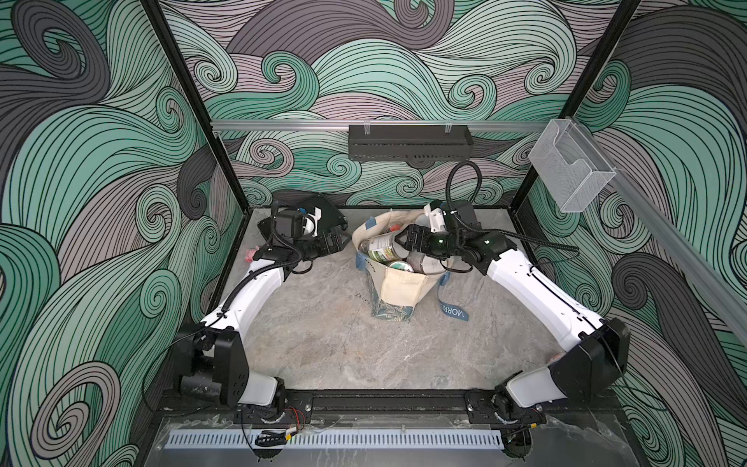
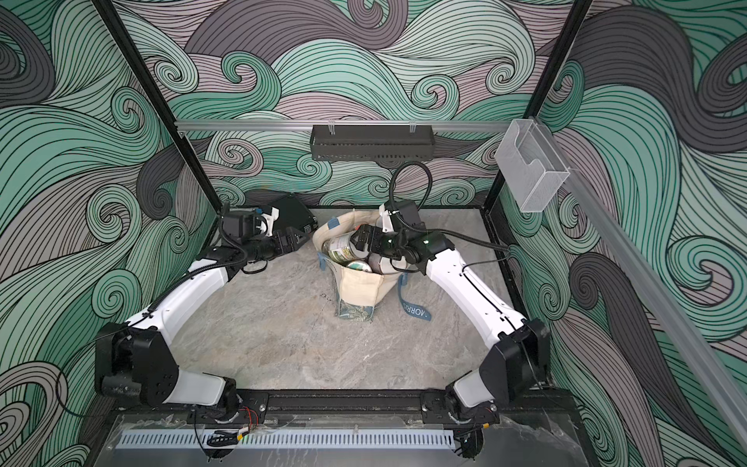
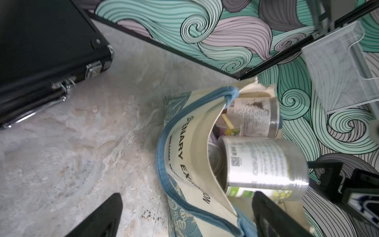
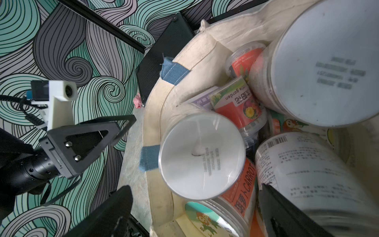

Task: Take out the seed jars from the canvas bag
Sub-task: Pick up the seed jar from the canvas bag.

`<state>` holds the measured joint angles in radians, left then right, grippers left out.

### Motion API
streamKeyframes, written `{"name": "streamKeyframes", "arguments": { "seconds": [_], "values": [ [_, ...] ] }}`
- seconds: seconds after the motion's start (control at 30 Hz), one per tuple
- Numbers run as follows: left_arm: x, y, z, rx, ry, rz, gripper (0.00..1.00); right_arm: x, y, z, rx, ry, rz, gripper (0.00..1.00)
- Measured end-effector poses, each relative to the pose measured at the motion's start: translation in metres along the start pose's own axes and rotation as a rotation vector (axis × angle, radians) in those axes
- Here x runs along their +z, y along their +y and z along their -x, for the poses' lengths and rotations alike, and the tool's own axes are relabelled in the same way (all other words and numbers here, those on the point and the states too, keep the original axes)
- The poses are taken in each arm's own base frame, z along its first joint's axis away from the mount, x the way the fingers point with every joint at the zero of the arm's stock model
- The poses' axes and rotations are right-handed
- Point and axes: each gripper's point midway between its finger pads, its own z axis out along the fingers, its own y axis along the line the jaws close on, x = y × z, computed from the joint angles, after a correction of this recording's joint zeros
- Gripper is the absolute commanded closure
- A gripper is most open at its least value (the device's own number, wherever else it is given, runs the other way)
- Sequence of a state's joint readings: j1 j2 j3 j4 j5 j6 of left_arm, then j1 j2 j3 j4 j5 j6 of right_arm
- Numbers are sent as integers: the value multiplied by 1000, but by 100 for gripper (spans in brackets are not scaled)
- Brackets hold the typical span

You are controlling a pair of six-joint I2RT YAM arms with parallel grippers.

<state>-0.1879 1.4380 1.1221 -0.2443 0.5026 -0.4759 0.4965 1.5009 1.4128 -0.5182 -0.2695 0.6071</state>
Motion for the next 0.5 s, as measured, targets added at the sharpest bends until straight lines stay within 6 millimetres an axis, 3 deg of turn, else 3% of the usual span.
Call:
{"name": "streamKeyframes", "arguments": {
  "seconds": [0.2, 0.5],
  "values": [
    [9, -2, -7, -5, 39, -20, 3, 15, -11, 2, 28, -6, -38, 1],
    [17, 2, -12, -16, 71, -27, 3, 22, -14, 10, 87, -46, -60, 1]
  ]
}}
